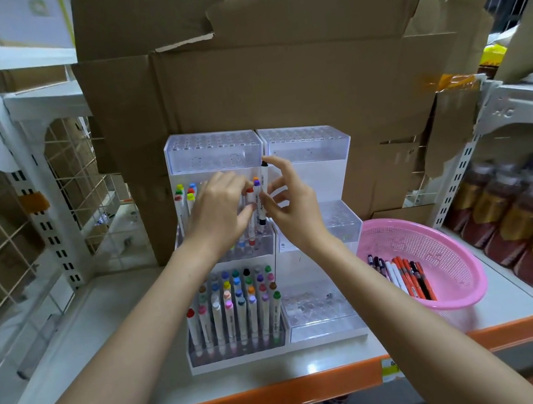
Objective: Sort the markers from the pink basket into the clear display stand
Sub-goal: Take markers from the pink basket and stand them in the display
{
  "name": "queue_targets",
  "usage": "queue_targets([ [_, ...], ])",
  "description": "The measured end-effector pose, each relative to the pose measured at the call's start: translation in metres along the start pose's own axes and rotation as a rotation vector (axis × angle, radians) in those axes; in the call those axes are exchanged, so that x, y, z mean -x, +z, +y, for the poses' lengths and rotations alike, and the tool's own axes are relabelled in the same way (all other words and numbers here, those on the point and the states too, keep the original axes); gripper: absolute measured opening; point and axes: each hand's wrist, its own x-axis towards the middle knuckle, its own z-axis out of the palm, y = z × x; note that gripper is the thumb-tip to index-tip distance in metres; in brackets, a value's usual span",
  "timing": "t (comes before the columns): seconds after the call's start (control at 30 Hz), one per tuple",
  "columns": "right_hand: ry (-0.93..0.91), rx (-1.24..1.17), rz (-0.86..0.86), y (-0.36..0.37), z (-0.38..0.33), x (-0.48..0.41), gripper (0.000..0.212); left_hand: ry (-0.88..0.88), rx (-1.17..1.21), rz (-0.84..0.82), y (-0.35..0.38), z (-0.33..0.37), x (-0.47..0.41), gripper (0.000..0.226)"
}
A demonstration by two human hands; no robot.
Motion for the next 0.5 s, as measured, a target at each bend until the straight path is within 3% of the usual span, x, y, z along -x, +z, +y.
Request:
queue_targets([
  [0.3, 0.006, 0.035, -0.009, 0.002, -0.002, 0.001, 0.051, 0.057, -0.204, 0.096, 0.001, 0.001, 0.012, 0.037],
  [0.5, 0.028, 0.075, -0.076, 0.003, 0.001, 0.002, 0.052, 0.065, -0.195, 0.100, -0.004, -0.002, 0.019, 0.038],
])
